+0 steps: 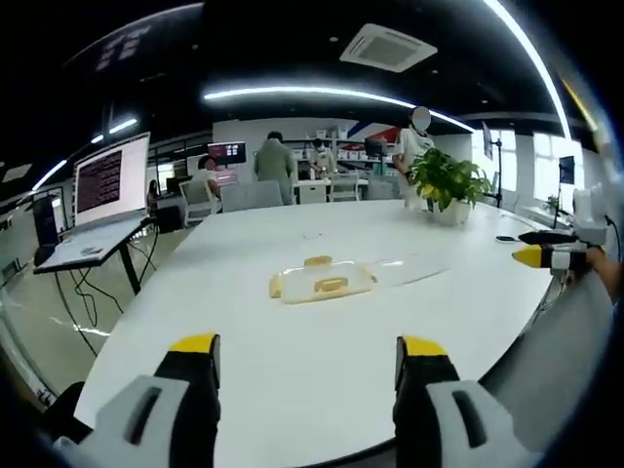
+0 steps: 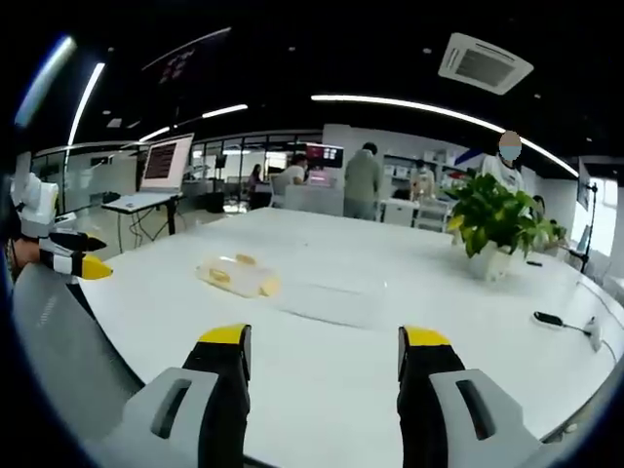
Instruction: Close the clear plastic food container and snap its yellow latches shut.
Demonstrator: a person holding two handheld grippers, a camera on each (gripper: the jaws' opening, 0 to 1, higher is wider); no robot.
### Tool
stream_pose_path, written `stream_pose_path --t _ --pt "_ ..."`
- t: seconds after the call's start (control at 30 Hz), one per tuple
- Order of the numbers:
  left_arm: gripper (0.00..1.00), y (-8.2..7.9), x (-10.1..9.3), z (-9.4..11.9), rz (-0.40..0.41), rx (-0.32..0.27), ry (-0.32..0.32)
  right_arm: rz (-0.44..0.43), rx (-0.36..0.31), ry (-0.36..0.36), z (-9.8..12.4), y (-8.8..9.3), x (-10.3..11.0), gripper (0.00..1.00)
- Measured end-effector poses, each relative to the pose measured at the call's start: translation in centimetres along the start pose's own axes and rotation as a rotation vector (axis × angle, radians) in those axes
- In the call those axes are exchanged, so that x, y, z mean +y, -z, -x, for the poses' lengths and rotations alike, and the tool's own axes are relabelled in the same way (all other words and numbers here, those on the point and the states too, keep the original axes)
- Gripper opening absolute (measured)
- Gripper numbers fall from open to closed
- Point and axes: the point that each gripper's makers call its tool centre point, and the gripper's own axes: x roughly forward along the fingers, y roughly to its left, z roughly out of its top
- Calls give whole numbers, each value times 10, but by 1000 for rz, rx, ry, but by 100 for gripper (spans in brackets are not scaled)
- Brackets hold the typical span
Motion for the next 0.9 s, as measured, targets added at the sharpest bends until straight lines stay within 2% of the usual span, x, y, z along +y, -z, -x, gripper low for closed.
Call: stream_pose_path --t 0.23,0.3,0.7,0.8,0.9 --pt "68 -2 -2 2 11 -18 1 -5 -7 5 0 -1 -1 58" --pt "67 1 -2 2 -8 0 -3 -7 -11 7 0 -1 -2 57" --pt "67 -2 -3 3 -21 -7 -6 -14 -14 11 1 0 -4 57" --pt "65 1 -4 3 -37 14 1 -14 -13 11 0 0 -4 56" --pt "65 -4 -3 4 -14 -14 0 -15 -13 11 0 0 -5 56"
